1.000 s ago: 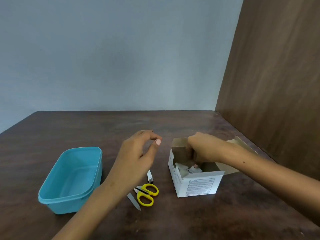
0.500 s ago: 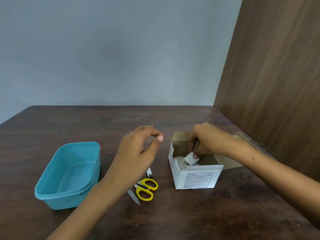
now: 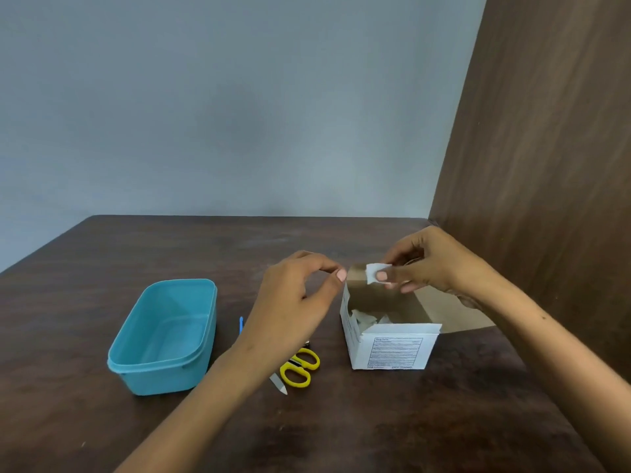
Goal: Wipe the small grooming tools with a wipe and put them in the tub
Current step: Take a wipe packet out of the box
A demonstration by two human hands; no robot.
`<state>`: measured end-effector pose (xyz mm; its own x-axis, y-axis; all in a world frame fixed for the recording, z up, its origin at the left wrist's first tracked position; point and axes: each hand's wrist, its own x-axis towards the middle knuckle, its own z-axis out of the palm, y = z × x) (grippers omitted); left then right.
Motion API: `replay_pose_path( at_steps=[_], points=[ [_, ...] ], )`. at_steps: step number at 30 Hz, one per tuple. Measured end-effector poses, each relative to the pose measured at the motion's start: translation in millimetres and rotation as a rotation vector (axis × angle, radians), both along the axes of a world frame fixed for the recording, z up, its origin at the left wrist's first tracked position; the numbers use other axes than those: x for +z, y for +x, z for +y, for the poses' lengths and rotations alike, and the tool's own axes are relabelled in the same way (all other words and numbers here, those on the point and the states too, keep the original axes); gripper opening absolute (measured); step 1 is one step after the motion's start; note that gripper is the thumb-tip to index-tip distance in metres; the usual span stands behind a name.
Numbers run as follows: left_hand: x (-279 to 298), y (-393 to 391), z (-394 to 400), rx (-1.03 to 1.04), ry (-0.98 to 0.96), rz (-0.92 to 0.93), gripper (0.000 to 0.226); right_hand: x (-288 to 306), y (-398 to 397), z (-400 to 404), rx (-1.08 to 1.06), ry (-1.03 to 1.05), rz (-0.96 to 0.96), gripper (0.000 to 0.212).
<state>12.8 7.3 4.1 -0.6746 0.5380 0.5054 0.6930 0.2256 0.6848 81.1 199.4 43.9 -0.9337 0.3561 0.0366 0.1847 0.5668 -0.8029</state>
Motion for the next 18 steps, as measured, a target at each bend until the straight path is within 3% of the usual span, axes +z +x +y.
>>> replay_pose_path(
  at_steps=[6,12,18],
  points=[
    [3.0,-1.7,-37.9,0.071,-0.021,0.115,0.014,4.6,-3.1,-38.7,0.057,-0.13,0.164,0.021],
    [-0.3,-8.8,-74.2,0.083,-0.172,0.252,0.016,-10.4,-11.6,-76.5,0.099,-0.003,0.325,0.006],
    [-16.2,-8.1,-85.7,0.043,-0.29,0.323,0.016,-38.0,-12.3,-99.3,0.076,0.018,0.372,0.009]
  ],
)
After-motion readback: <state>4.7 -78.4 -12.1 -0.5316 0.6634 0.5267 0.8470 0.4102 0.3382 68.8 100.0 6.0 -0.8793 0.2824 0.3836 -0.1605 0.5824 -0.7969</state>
